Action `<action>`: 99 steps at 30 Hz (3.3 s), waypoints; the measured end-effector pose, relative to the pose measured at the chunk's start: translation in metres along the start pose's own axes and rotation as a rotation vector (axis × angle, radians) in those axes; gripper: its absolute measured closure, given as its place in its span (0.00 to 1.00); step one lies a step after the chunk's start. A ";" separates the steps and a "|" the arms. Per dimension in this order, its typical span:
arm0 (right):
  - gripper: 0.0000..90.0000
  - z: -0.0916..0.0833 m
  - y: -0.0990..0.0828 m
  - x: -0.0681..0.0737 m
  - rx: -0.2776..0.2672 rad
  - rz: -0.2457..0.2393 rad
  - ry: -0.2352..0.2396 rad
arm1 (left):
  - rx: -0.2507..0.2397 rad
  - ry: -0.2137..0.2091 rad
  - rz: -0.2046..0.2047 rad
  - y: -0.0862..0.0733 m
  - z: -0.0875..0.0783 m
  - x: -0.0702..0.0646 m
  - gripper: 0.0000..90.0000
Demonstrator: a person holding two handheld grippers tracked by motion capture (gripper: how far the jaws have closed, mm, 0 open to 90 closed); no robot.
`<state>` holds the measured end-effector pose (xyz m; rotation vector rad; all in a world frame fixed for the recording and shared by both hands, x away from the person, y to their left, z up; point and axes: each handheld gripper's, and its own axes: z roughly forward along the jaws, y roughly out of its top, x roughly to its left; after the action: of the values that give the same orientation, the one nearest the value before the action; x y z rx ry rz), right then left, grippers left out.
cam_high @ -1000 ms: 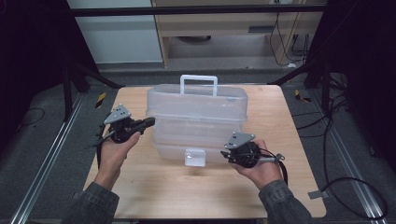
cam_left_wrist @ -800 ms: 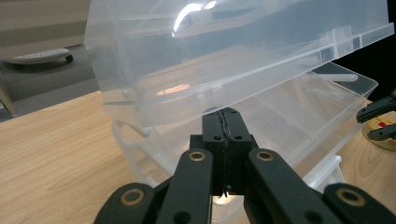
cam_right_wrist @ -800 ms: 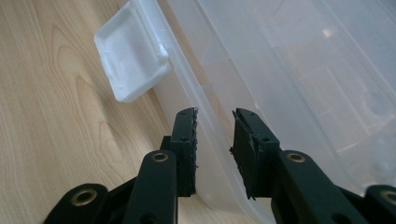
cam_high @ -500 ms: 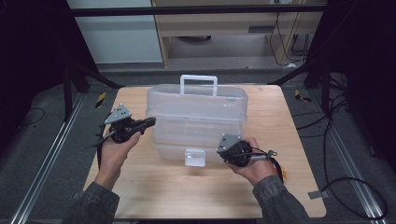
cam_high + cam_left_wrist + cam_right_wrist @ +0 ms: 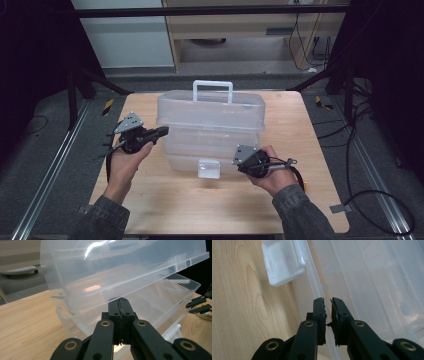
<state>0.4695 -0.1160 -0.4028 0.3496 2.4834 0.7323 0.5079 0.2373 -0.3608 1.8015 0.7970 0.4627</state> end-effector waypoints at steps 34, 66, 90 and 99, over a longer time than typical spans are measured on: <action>0.92 -0.015 -0.020 -0.005 0.009 0.011 0.014 | -0.005 0.055 -0.011 -0.007 0.000 0.001 0.96; 0.93 -0.014 -0.020 -0.006 0.004 0.017 0.020 | -0.020 0.142 0.069 -0.008 0.026 0.028 0.70; 0.94 -0.015 -0.022 -0.005 -0.001 0.038 0.017 | -0.036 0.170 0.072 0.003 0.040 0.035 0.76; 0.94 -0.015 -0.022 -0.006 -0.001 0.040 0.018 | -0.046 0.160 0.111 0.010 0.060 0.037 0.71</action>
<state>0.4635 -0.1428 -0.4018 0.3941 2.4995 0.7565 0.5757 0.2215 -0.3754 1.7883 0.7911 0.6995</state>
